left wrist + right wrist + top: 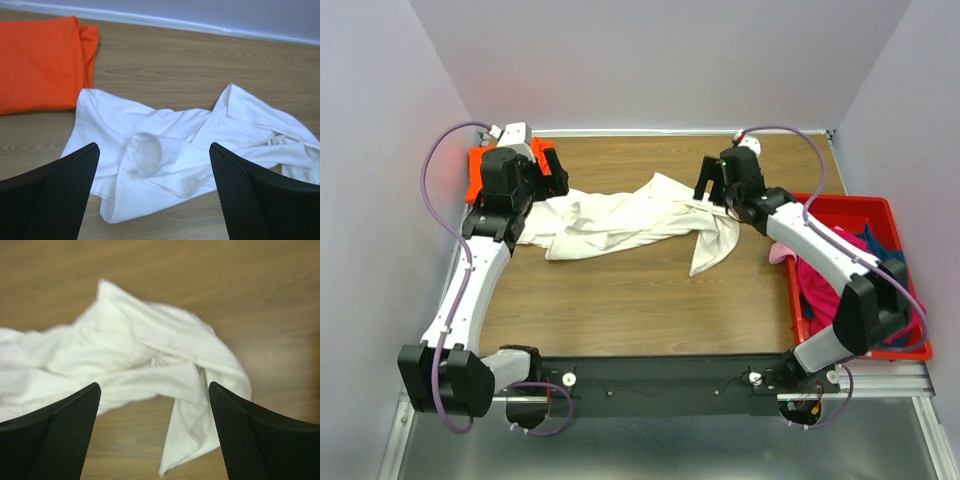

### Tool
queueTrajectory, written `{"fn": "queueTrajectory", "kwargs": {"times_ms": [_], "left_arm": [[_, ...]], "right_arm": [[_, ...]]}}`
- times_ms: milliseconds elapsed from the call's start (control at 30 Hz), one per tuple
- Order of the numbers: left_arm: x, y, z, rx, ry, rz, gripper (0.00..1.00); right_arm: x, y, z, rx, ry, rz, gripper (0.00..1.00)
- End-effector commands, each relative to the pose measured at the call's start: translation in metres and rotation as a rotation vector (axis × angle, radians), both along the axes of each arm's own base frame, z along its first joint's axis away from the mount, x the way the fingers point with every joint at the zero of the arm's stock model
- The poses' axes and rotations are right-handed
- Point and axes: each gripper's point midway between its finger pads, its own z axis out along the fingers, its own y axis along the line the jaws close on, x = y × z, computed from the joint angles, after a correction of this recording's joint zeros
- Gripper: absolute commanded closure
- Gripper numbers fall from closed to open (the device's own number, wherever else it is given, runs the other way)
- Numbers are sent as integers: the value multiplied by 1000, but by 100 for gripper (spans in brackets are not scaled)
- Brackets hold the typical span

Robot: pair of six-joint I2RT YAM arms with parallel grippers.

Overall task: Fold and stack the t-shirts
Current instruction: Move the tshirt to the center of the board

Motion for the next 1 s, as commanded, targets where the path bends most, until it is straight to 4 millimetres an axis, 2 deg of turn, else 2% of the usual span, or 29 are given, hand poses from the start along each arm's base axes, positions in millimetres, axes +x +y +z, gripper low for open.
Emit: {"fn": "queueTrajectory", "kwargs": {"times_ms": [0, 167, 267, 367, 400, 567, 667, 833, 967], "left_arm": [[-5, 11, -51, 35, 172, 50, 2], [-7, 9, -84, 41, 269, 35, 2], [-7, 5, -111, 46, 337, 11, 2], [-8, 1, -141, 76, 413, -41, 12], [-7, 1, -156, 86, 457, -47, 14], [-4, -1, -189, 103, 541, -81, 23], [3, -6, -196, 97, 534, -109, 31], [12, -12, -209, 96, 550, -145, 31], [21, -20, -208, 73, 522, -180, 32]], "right_arm": [[-16, 20, -56, -48, 150, 169, 6], [-24, 41, -85, -38, 237, 308, 9], [-31, 40, -107, -49, 301, 308, 12], [-39, 35, -122, -43, 351, 281, 13], [-43, 34, -128, -35, 367, 272, 13], [-50, 33, -137, -20, 401, 257, 15], [-52, 33, -140, -20, 409, 258, 15], [-55, 34, -144, -9, 424, 255, 15], [-56, 33, -149, -3, 440, 243, 16]]}}
